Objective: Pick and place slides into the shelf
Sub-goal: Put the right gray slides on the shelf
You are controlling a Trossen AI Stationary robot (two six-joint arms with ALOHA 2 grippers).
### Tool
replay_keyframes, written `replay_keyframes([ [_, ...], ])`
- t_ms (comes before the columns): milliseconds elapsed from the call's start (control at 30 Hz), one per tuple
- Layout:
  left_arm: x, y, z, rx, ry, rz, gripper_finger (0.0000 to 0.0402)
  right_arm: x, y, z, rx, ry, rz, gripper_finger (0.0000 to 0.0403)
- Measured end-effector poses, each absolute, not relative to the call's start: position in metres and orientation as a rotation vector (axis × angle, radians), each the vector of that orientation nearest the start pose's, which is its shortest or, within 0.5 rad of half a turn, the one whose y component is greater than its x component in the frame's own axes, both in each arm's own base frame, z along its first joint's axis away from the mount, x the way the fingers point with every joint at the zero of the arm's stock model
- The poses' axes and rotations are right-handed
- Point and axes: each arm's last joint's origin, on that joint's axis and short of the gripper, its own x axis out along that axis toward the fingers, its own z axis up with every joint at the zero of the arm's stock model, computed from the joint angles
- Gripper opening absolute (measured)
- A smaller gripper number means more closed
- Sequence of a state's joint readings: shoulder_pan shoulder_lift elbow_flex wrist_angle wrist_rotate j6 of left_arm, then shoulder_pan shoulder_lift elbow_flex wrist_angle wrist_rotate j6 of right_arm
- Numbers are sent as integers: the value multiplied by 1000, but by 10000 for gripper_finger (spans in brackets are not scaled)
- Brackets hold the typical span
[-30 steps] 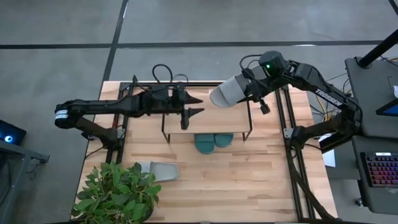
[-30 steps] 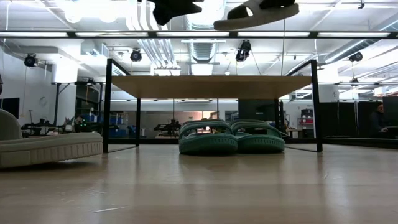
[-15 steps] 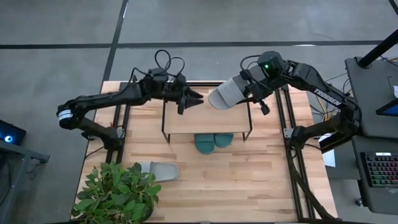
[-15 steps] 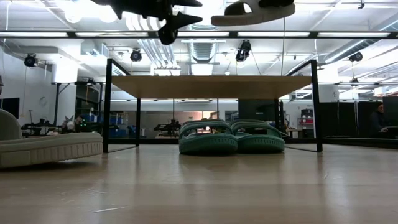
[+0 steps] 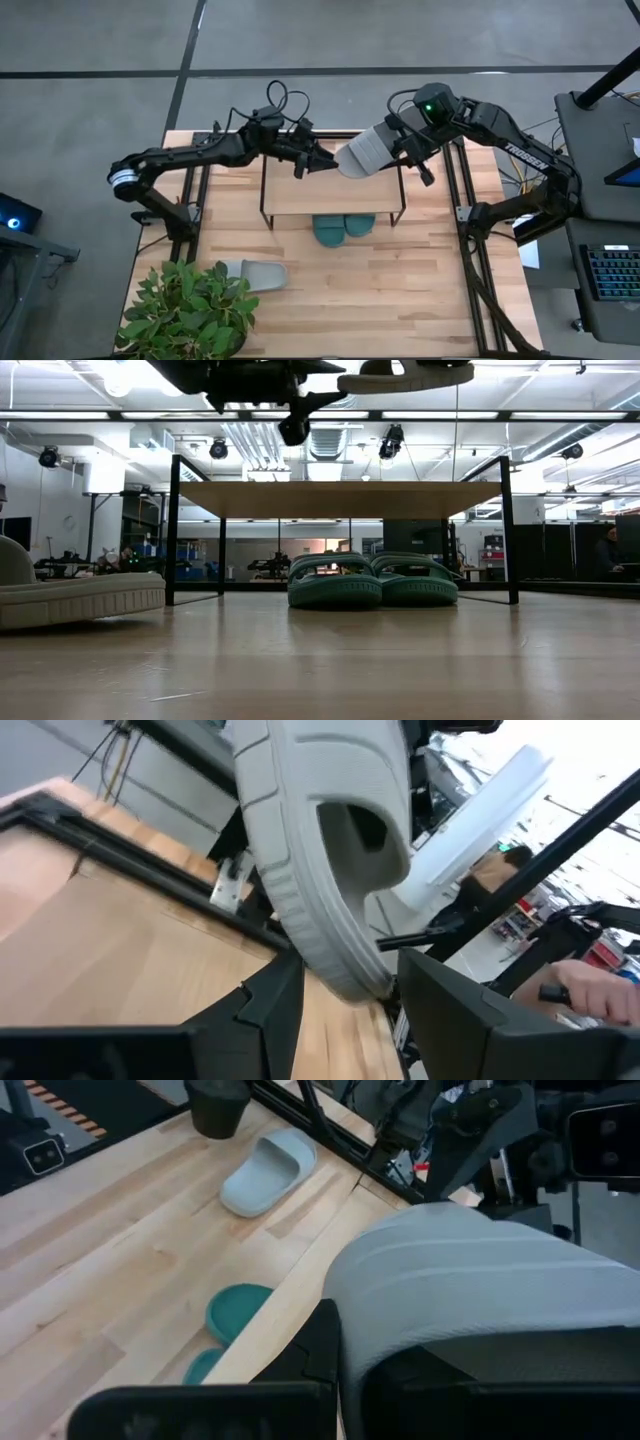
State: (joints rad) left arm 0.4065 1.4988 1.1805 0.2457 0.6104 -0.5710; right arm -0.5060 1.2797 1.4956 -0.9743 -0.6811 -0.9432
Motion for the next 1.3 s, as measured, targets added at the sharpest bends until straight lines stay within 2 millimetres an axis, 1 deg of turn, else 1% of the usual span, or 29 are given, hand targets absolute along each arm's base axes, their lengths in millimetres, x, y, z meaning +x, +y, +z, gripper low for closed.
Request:
replay_keyframes([
  [233,329,125,339,-605,121,-185,148,214,-98,404,-451,503,432,8],
  [667,331,126,339,-593,102,-185,146,215,-97,405,-451,503,436,9],
  [767,331,126,340,-565,98,-185,124,215,-97,405,-453,502,437,8],
  [833,331,126,339,-521,93,-177,96,215,-96,405,-457,501,441,8],
  [967,333,129,340,-475,43,-144,28,214,-95,406,-465,498,440,8],
  [1000,334,130,341,-467,31,-143,21,214,-95,406,-464,497,437,8],
  [1167,336,131,340,-456,11,-121,20,215,-96,409,-406,489,404,13],
  [1300,335,133,338,-435,-10,-63,20,215,-97,419,-404,492,323,29],
])
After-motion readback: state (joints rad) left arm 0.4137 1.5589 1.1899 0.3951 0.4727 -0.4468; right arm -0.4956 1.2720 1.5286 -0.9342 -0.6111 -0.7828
